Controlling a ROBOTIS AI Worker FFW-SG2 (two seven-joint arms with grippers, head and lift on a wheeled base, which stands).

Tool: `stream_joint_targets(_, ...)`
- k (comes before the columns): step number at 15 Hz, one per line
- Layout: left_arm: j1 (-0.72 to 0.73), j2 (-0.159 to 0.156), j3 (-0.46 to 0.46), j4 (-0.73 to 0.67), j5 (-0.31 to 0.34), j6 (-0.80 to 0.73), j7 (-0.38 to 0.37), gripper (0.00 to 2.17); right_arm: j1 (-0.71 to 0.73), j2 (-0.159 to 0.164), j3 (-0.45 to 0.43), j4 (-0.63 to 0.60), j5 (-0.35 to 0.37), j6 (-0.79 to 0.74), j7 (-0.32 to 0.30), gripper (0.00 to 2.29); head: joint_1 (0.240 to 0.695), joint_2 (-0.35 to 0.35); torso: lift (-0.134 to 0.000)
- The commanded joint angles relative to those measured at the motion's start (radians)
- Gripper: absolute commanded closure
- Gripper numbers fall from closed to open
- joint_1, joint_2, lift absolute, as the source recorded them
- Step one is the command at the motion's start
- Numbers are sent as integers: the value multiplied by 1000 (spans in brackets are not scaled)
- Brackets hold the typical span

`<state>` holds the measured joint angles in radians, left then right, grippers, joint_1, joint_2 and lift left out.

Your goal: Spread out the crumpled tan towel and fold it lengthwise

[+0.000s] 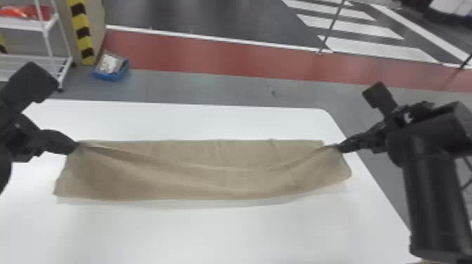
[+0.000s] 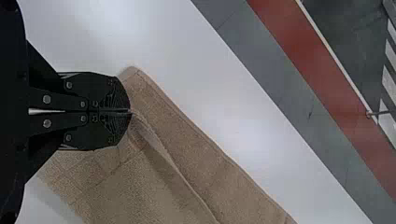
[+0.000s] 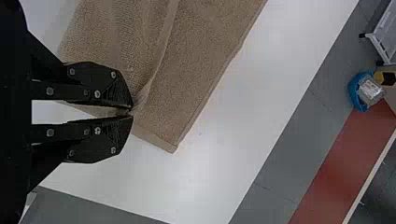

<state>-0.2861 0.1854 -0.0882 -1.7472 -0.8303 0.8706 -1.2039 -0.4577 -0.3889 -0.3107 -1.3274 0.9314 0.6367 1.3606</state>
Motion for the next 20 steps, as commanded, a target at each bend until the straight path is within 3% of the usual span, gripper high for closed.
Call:
stream_joint_targets(1, -33, 2, 30, 38, 10, 0, 0, 1409, -52, -1, -15, 65, 0, -5, 6, 994, 695, -258, -124)
stream_joint_targets(9, -123, -3, 10, 184, -3, 0, 24, 1409, -114, -1, -4, 191, 10, -39, 6, 994, 695, -226, -124)
stream_joint_targets(20, -177, -3, -1, 285, -7, -21, 47, 1409, -165, 4, 12, 240, 38, -45, 6, 994, 695, -215, -124)
